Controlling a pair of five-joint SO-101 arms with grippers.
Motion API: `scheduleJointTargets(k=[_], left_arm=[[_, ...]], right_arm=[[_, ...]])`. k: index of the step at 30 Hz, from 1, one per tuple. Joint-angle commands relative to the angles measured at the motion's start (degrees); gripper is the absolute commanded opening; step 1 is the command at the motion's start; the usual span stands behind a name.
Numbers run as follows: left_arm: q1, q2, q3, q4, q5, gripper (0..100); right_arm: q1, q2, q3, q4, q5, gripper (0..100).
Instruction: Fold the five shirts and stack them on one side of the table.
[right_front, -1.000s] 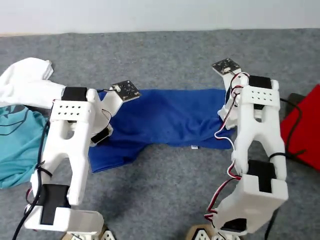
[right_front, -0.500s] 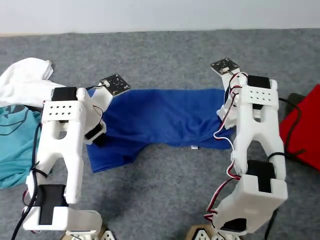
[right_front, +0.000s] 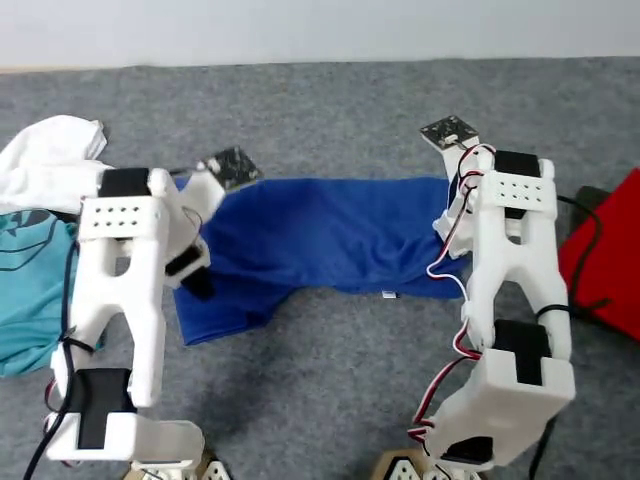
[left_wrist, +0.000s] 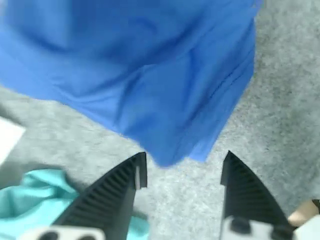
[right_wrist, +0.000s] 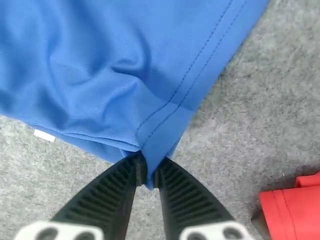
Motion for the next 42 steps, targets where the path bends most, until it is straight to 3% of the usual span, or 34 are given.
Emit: scheduleJointTargets(k=[1, 5, 13, 20, 28, 36, 42], left_arm=[[0.1, -3.3, -12.1, 5.1, -0.2, 25], [-0.4, -3.3, -18.2, 5.1, -0.3, 25], [-2.0, -2.7, -16.1, 3.3, -0.1, 24], [-5.7, -3.3, -15.1, -3.9, 7.3, 19], [-5.8, -2.8, -12.9, -6.4, 12.0, 18], [-5.9, -2.7, -10.4, -7.9, 12.0, 18], [-5.9, -2.7, -10.4, -9.7, 13.6, 18]], right_arm=[[-0.5, -0.4, -1.0, -0.7, 0.4, 0.9], [-0.6, -0.4, -1.0, -0.7, 0.4, 0.9], [-1.3, -0.4, -1.0, -0.7, 0.3, 0.9], [-1.5, -0.5, -0.9, -0.7, 0.2, 2.2], [1.3, -5.8, -2.0, 3.8, -1.9, 23.3], [-2.0, -15.8, -2.0, 1.0, -2.4, 24.0], [-6.5, -10.4, -1.9, -5.8, -2.5, 20.3]])
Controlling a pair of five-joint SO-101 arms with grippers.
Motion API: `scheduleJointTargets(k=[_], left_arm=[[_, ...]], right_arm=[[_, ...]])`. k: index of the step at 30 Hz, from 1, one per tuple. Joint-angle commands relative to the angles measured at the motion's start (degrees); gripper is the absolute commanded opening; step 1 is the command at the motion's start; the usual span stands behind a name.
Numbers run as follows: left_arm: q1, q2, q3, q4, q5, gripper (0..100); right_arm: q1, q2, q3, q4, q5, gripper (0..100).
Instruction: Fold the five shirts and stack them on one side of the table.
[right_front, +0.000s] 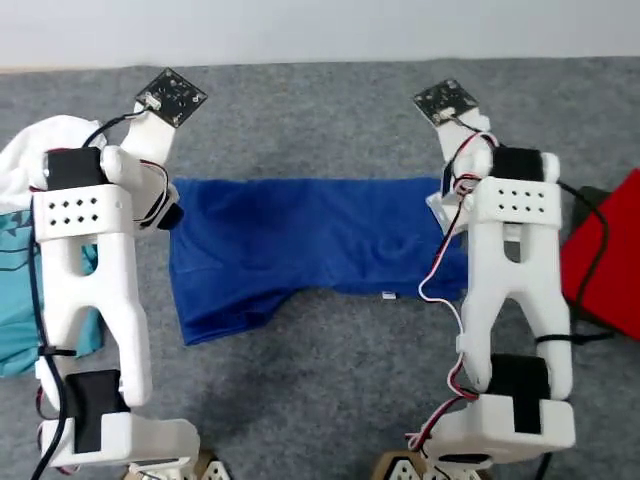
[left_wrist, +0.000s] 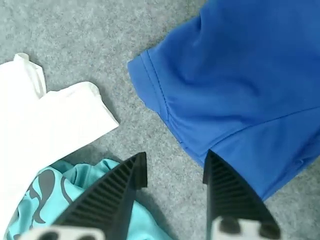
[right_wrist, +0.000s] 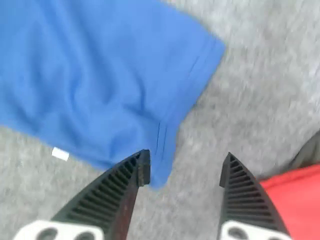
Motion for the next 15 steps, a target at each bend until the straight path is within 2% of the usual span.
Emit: scheduleJointTargets(k=[1, 6, 15], left_arm=[[-0.3, -2.2, -0.3, -2.2, 2.5, 18], [-1.8, -2.2, -0.3, -3.8, 3.7, 18], [-3.1, -2.1, 0.5, -4.0, 3.7, 18]], right_arm=[[-2.7, 2.3, -2.0, -3.0, -0.6, 17.7], [-5.6, 9.5, -2.0, -3.1, -0.6, 4.0], [-11.1, 17.8, -2.0, 1.2, -11.1, 3.2]])
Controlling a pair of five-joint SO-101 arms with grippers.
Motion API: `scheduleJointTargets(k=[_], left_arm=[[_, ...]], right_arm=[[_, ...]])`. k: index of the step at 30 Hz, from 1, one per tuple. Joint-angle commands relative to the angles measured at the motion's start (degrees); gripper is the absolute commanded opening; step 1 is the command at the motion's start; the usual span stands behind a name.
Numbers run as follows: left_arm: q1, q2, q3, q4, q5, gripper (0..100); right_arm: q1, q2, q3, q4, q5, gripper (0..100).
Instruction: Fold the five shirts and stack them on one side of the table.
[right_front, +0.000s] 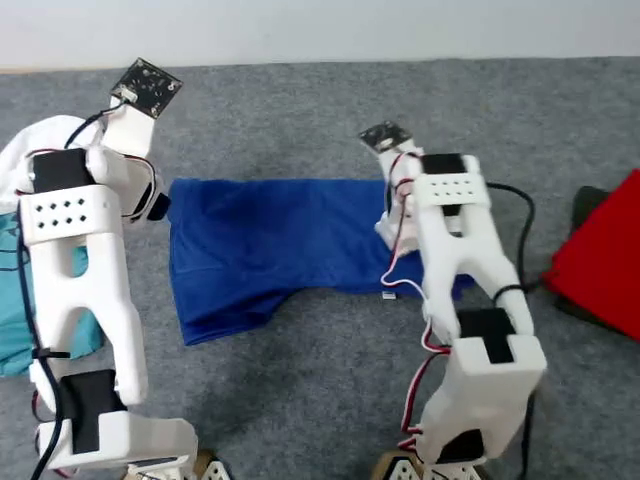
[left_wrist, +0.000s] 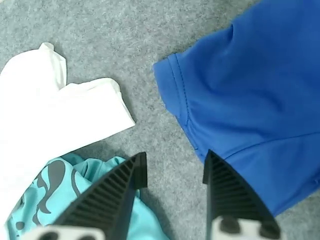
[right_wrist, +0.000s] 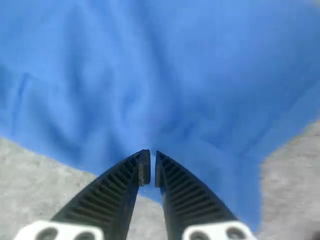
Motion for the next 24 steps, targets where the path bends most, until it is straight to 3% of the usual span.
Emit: scheduleJointTargets(k=[1, 15, 24], left_arm=[[-0.2, -2.1, 0.2, -1.1, 0.4, 18], [-0.3, -2.7, 0.2, -1.3, 1.9, 18], [-0.4, -2.8, 0.0, -1.1, 4.1, 18]], right_arm=[[-2.3, 1.3, -2.0, 2.0, -2.4, 3.2], [-11.5, 3.9, -2.0, 9.1, -2.5, 3.2], [-7.2, -1.5, -9.9, 11.0, -2.2, 3.2]])
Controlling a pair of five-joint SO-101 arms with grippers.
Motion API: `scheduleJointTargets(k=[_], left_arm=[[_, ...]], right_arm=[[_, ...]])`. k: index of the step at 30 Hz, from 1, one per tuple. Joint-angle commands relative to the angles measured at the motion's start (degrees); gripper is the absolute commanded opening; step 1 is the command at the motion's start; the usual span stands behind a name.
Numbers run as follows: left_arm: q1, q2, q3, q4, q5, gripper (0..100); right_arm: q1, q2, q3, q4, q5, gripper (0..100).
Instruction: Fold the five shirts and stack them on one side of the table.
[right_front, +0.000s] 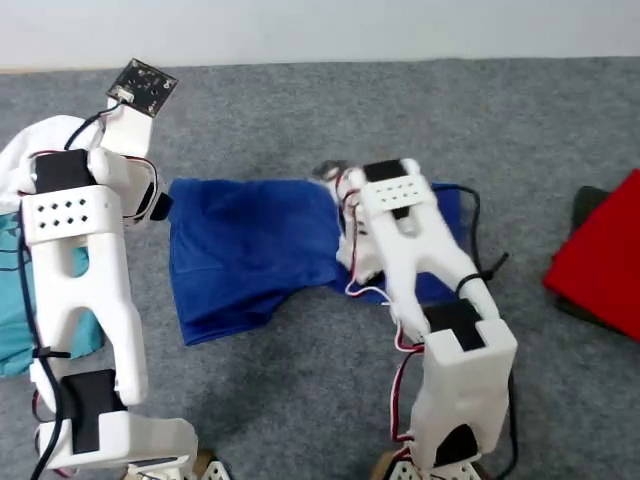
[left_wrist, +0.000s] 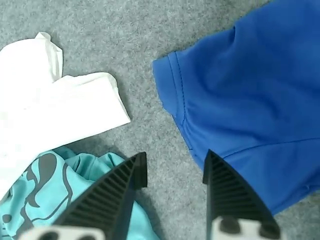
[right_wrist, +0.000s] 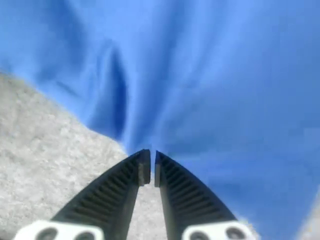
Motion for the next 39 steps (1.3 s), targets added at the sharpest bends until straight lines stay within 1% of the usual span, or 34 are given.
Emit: scheduleJointTargets(k=[1, 5, 7, 12, 15, 19, 26, 29, 32, 39], left_arm=[[-0.4, -2.8, -0.7, -0.9, 0.4, 18], [-0.4, -3.6, -1.0, -0.9, 0.5, 18], [-0.4, -5.8, -1.3, -1.1, 2.5, 18], [-2.1, -12.3, -1.2, -3.6, 7.9, 18], [-4.6, -14.9, -1.2, -5.1, 11.2, 18], [-7.4, -16.4, -1.0, -4.9, 13.0, 18], [-13.7, -16.8, -1.0, -4.9, 16.0, 18], [-16.4, -16.8, -1.0, -5.1, 16.6, 18], [-17.9, -16.8, -1.0, -5.0, 16.6, 18], [-18.8, -16.7, -1.0, -5.3, 16.4, 18]], right_arm=[[1.6, -5.4, -6.0, 0.7, -0.4, 3.2], [0.9, -5.5, -6.5, -0.7, -0.3, 3.3], [1.6, -4.1, -6.4, -4.1, -0.3, 3.2], [6.9, 0.8, -6.8, -17.0, -0.3, 3.2], [9.6, 3.5, -6.8, -25.5, -0.2, 3.2], [11.8, 7.7, -6.8, -33.2, -0.2, 3.2], [12.8, 13.7, -6.8, -40.5, -0.1, 3.2], [13.8, 15.7, -6.9, -43.0, 3.3, 3.2], [14.8, 17.6, -9.8, -43.4, 6.5, 3.2], [15.7, 19.0, -14.5, -42.7, 6.7, 3.2]])
